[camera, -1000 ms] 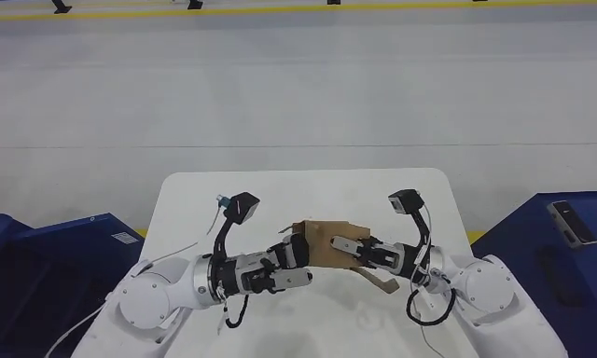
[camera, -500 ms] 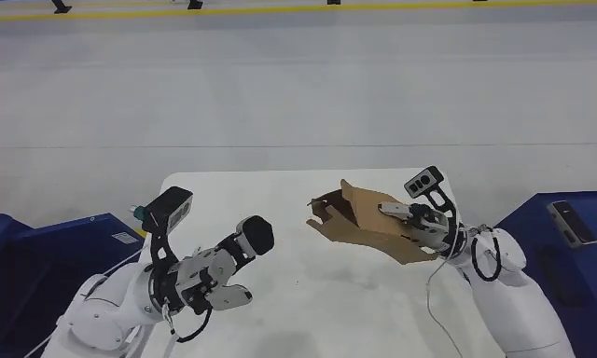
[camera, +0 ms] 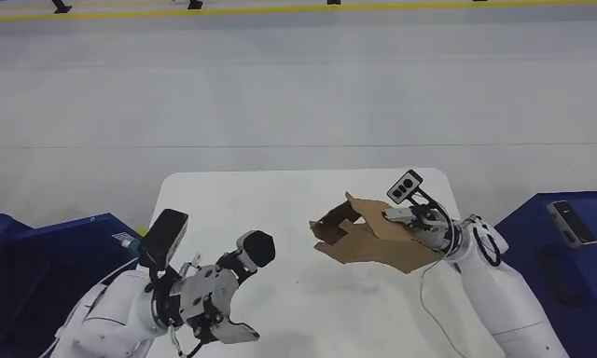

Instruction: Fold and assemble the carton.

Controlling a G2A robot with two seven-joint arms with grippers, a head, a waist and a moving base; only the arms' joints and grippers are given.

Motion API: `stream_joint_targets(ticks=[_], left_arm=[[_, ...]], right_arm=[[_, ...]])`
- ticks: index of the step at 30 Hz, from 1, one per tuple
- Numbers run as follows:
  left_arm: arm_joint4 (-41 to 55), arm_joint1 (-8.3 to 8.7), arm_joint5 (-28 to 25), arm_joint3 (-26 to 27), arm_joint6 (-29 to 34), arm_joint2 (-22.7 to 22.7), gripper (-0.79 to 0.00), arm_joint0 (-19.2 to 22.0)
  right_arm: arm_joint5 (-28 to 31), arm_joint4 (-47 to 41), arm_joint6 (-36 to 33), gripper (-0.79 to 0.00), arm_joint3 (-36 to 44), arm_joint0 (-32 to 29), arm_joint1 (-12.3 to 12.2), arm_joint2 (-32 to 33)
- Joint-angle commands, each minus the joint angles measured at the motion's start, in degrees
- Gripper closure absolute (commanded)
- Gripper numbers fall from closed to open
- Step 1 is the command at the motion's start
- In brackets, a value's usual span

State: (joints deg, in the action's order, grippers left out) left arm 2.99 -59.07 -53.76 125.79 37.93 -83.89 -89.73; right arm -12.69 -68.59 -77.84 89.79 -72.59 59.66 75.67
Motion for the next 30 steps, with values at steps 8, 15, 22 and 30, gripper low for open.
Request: stream_joint_targets(ticks=[8,15,22,30], left_arm=[[-10.10,-0.86,-4.24,-0.01,-6.34,-1.62,-0.785,-0.04],[-27.51,-1.06,-4.24,8.70,-6.65,-3.67,-0.785,3.15],[-68.21,0.43,-4.24,8.86,-25.66,7.07,-0.785,14.00],[-110.71,3.09,0.61,8.86,-52.56,13.30,-0.785,10.60]], right_arm=[[-3.04,-0.41,-0.74,0.000,-0.07,0.00,0.00,-0.53],[-8.32,-3.87,0.56,0.000,2.48,-1.94,-0.07,-0.16],[-14.73,-9.63,0.98,0.000,2.27,-1.60,-0.32,-0.94],[-15.99,-13.10,2.24,0.000,2.10,-0.32,-1.47,-3.20]])
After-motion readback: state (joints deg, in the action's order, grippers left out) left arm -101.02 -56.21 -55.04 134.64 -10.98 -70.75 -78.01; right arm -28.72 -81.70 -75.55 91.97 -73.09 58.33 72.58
